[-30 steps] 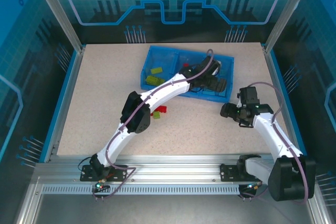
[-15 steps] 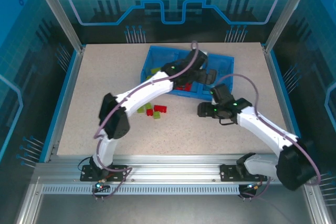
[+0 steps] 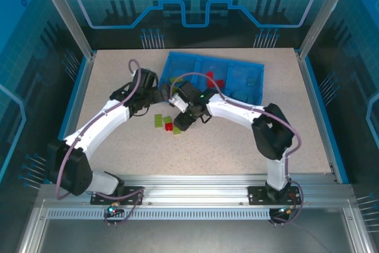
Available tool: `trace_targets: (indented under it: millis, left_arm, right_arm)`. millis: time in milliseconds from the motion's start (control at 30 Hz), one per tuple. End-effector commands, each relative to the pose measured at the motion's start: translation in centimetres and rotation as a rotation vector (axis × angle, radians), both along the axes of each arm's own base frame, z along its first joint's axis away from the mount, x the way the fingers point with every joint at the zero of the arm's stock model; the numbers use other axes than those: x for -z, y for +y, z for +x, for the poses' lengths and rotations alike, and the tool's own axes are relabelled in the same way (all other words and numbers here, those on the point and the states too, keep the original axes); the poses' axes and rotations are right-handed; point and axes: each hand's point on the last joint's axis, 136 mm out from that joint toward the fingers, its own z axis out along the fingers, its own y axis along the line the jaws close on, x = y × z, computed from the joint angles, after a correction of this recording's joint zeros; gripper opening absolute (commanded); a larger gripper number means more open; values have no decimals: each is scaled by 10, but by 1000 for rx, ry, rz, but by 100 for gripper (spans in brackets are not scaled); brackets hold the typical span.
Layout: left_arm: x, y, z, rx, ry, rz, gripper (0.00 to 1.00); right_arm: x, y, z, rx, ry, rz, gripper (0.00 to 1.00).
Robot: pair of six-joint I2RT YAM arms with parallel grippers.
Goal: Sort the legos into containers by color
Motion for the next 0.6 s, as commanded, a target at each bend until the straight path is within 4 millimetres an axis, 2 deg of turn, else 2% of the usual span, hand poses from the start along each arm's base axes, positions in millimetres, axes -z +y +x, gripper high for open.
trace_targets:
  millis: [0, 100, 267, 567]
  left_arm:
    - [20, 17, -30, -33, 80, -38, 99]
    - [37, 29, -45, -67, 119, -55, 99]
    - [56, 39, -60, -98, 163, -62, 99]
    - [68, 52, -73, -144, 188, -88, 99]
  right_arm:
    - [-1, 10, -5, -160, 17, -28, 77]
    - [8, 15, -7, -208, 27, -56, 77]
    - [25, 15, 1, -200, 40, -113, 74]
    - [41, 3, 6, -193, 70, -138, 71]
